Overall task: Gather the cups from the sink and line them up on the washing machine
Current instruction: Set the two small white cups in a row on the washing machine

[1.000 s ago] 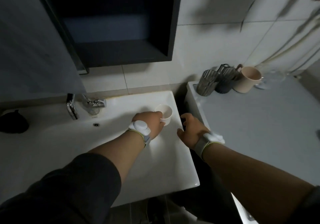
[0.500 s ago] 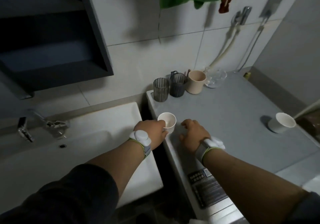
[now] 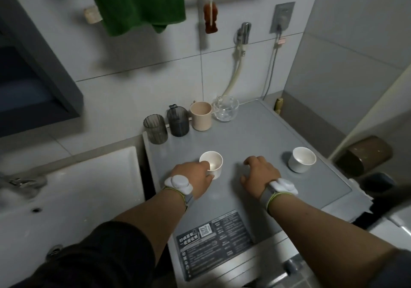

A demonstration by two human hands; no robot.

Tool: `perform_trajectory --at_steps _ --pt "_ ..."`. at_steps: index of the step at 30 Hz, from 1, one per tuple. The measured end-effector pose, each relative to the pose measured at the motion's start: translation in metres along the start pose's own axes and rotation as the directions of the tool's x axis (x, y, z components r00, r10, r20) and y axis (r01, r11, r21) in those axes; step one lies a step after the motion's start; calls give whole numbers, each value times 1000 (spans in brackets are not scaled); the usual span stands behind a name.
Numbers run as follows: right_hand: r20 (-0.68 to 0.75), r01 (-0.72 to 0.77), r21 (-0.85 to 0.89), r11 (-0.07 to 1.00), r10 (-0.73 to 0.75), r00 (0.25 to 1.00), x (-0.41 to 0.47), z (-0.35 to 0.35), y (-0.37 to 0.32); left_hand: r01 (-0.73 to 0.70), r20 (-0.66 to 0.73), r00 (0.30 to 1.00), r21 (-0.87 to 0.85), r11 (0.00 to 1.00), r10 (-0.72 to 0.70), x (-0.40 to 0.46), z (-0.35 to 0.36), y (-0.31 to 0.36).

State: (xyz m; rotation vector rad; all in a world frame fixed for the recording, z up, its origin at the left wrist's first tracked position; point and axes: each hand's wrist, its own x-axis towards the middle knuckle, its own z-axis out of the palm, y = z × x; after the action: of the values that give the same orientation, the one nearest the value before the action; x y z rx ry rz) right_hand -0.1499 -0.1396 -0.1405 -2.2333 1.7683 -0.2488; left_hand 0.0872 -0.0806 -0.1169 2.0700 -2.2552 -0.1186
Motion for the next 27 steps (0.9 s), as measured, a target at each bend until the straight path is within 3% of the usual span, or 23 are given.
perform_trajectory --at_steps 8,18,27 --pt "-235 -73 -59 996 57 970 12 -50 47 33 47 998 -52 998 -31 35 -8 49" --pt "-115 -332 19 943 332 936 32 -59 102 -9 97 995 -74 997 17 61 3 77" --pt "-21 -369 149 917 376 926 70 -40 106 81 126 989 -74 994 -71 68 12 42"
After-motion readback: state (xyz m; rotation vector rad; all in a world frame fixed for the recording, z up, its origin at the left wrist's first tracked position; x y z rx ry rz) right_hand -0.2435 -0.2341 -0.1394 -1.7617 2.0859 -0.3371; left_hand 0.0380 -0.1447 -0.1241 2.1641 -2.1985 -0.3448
